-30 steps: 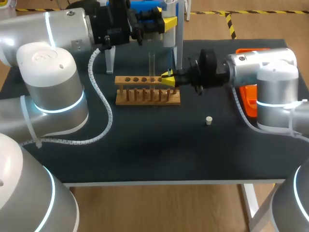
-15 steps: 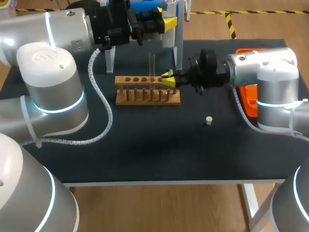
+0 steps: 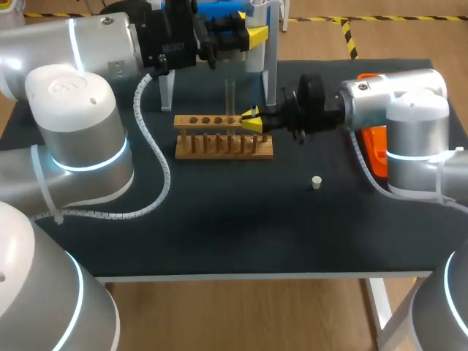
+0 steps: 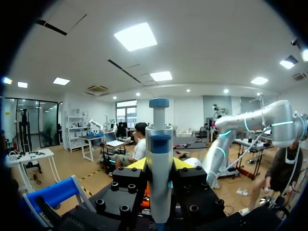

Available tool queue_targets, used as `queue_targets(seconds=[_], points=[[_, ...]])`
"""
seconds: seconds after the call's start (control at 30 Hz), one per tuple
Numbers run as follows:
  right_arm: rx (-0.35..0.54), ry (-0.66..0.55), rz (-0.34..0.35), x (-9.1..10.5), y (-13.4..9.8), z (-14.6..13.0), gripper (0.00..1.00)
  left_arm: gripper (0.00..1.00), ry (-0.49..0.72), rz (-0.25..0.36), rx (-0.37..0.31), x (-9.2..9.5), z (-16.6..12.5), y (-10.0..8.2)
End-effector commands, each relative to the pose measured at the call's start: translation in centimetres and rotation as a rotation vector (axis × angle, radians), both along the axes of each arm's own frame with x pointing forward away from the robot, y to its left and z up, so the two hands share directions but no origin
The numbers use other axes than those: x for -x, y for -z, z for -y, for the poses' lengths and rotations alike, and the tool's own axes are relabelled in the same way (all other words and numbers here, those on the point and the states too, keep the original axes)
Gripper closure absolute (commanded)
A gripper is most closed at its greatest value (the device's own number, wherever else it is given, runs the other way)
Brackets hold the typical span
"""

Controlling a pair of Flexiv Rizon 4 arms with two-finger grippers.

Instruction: Invert the test tube, pick up the pipette, mount the tip to pipette, aspirate from beaker and dispense into the tube, eject the tip, return the pipette, and cap with the stopper.

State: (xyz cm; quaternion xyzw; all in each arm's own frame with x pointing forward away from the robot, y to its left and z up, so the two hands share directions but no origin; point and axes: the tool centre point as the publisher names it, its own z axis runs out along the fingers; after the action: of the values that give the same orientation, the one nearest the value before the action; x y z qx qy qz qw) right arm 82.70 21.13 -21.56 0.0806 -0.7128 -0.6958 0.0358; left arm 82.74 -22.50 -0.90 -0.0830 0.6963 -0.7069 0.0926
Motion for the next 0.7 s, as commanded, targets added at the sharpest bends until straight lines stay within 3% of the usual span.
queue_targets(seconds=[0.03, 0.7], points=[[0.000, -0.002, 0.003, -0.1, -0.1, -0.2, 1.00, 1.00, -0.003, 0.002, 0.003, 0.0, 0.1, 0.1], [-0.055, 0.003, 0.070, 0.1, -1.4, 0.1, 1.00, 1.00, -0.003, 0.002, 0.003, 0.0, 0.1, 0.1]])
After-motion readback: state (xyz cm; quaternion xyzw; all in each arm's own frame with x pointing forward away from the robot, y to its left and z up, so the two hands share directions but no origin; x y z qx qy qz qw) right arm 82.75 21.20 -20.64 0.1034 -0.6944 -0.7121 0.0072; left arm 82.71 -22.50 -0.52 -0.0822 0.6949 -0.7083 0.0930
